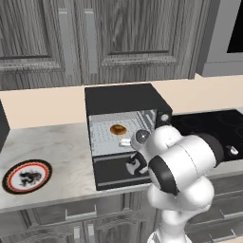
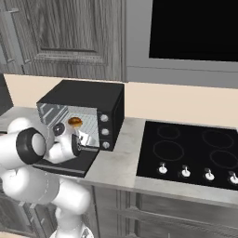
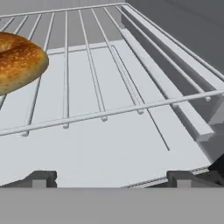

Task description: Pick up the bagel from the plate, place it on the toaster oven rack, close the door, and set the timer.

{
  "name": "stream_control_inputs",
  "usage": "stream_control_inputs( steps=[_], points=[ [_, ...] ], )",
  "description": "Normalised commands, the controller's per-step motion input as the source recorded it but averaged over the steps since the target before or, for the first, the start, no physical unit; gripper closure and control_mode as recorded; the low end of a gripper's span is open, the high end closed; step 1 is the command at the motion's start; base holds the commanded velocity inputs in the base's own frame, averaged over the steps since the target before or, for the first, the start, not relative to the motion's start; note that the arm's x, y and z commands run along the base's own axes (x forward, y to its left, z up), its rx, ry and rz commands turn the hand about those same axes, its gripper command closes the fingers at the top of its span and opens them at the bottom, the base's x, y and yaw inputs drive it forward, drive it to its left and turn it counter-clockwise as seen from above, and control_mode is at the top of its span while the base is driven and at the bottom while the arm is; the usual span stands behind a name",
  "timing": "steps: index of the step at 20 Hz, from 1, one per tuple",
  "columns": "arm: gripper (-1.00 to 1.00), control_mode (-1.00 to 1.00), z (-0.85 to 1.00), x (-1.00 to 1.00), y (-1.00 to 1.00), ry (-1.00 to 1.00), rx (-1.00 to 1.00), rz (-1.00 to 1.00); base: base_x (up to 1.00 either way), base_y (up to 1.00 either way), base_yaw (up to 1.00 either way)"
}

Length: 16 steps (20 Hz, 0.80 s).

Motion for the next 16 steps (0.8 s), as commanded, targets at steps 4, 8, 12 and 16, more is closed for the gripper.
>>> stream_control_inputs(
  steps=[4,8,12,16],
  points=[
    [-1.0,-1.0,0.32,-0.61,0.05,0.0,0.0,0.03,0.0,0.0,0.0],
    [-1.0,-1.0,0.63,-0.66,0.17,0.0,0.0,0.09,0.0,0.0,0.0],
    [-1.0,-1.0,0.87,-0.56,0.16,0.0,0.0,0.11,0.0,0.0,0.0],
    [-1.0,-1.0,0.64,-0.83,0.08,0.07,0.0,0.08,0.0,0.0,0.0]
  ],
)
